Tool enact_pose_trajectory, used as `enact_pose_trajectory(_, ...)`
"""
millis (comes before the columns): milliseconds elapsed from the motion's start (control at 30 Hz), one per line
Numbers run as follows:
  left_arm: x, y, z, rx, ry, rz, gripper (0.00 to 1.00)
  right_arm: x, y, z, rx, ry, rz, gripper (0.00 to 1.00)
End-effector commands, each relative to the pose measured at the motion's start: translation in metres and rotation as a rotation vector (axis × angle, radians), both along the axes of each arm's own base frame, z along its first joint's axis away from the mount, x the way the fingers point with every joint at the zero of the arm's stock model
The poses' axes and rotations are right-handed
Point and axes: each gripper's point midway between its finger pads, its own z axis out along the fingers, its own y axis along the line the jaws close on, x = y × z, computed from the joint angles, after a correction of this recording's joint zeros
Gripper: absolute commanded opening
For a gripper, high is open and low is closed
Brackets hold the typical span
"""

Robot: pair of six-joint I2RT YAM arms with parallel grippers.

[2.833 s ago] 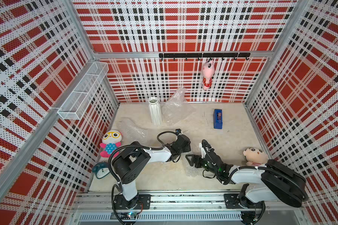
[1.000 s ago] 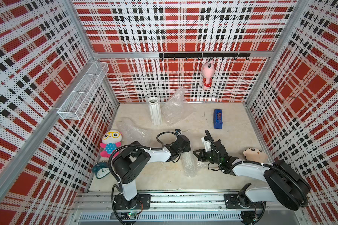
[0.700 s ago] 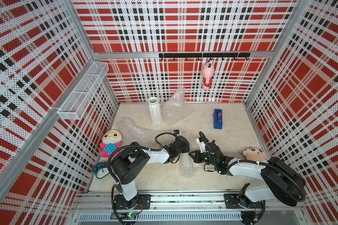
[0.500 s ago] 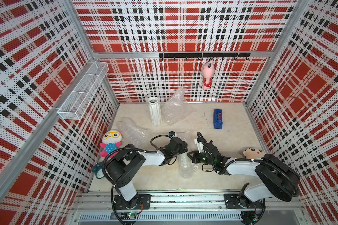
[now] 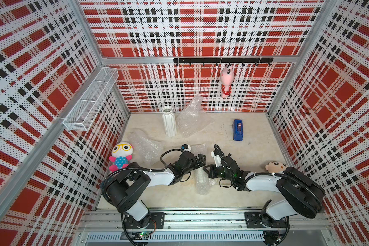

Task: Wrap vases in bubble wrap
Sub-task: Wrap the vase in bubble wrap.

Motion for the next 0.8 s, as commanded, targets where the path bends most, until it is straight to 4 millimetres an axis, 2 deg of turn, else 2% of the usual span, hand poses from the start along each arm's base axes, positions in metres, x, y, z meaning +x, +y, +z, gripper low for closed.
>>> enact_pose_trajectory(0,0.001,-0.01,0.008,-0.009,-0.02,-0.039,0.98,0.003,0.005,0.001,-0.003,-0.013,-0.002,0.09)
enact_pose_trajectory(100,0.0,-0.012,-0.007,0.043,0.019,-0.047,1.0,0.004,0.006,0.002,-0.002,-0.016,-0.003,0.09)
enact_pose_trajectory(200,0.0,-0.012,-0.024,0.153,0.066,-0.046,0.97,0.005,0.006,0.003,-0.004,-0.018,-0.006,0.09)
enact_pose_trajectory(333,0.004,-0.016,-0.031,0.253,0.072,-0.051,0.91,0.006,0.006,0.003,-0.008,-0.022,-0.008,0.09)
enact_pose_trajectory(500,0.005,-0.012,-0.037,0.264,0.083,-0.04,0.78,0.007,0.005,0.003,-0.018,-0.027,-0.015,0.11)
enact_pose_trajectory(633,0.005,-0.008,-0.04,0.273,0.085,-0.026,0.7,0.006,0.003,0.004,-0.025,-0.034,-0.018,0.17)
enact_pose_trajectory(767,0.007,-0.002,-0.04,0.263,0.084,-0.004,0.65,0.004,-0.001,0.01,-0.033,-0.046,-0.018,0.31)
